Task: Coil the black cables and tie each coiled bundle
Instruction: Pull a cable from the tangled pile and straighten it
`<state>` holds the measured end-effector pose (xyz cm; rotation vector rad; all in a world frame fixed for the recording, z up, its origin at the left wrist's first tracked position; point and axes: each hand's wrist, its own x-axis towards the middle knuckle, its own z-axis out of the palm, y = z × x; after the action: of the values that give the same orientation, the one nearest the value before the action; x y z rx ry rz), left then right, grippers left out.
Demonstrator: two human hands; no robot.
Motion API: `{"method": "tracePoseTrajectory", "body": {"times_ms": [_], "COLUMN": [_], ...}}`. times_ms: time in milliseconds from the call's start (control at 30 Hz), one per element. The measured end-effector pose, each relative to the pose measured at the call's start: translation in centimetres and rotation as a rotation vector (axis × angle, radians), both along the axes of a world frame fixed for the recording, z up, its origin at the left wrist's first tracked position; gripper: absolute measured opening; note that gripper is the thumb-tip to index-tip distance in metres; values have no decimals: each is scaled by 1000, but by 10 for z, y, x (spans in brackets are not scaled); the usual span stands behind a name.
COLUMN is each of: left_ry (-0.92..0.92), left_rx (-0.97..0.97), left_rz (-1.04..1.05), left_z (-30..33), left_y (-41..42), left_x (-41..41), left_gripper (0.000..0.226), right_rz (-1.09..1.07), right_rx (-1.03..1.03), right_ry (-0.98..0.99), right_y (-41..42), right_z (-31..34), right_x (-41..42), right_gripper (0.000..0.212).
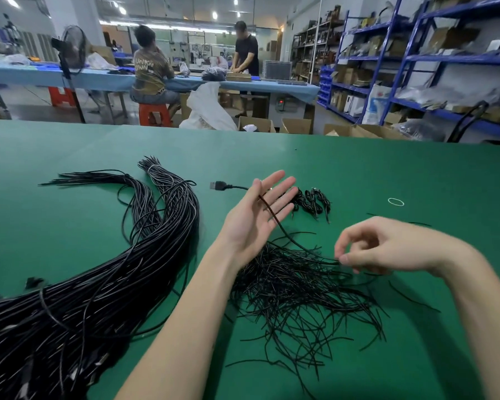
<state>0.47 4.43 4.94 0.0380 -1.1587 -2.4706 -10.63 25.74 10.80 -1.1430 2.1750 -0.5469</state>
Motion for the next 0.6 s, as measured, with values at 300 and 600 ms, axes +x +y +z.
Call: {"method": "tracePoseTrajectory", "body": {"times_ms": [300,600], "left_ry": [55,43], "left_rx": [87,26], "left_rz": [9,-66], "left_z": [6,18], "left_y": [7,5], "left_x": [0,11], "left_gripper": [54,70], "right_rz": [74,-103], "right_rx": [55,142], "right_ry": [89,438], "right_y": [-29,-55], "right_z": [-24,-22], "right_x": [3,-1], "right_gripper": [12,25]}}
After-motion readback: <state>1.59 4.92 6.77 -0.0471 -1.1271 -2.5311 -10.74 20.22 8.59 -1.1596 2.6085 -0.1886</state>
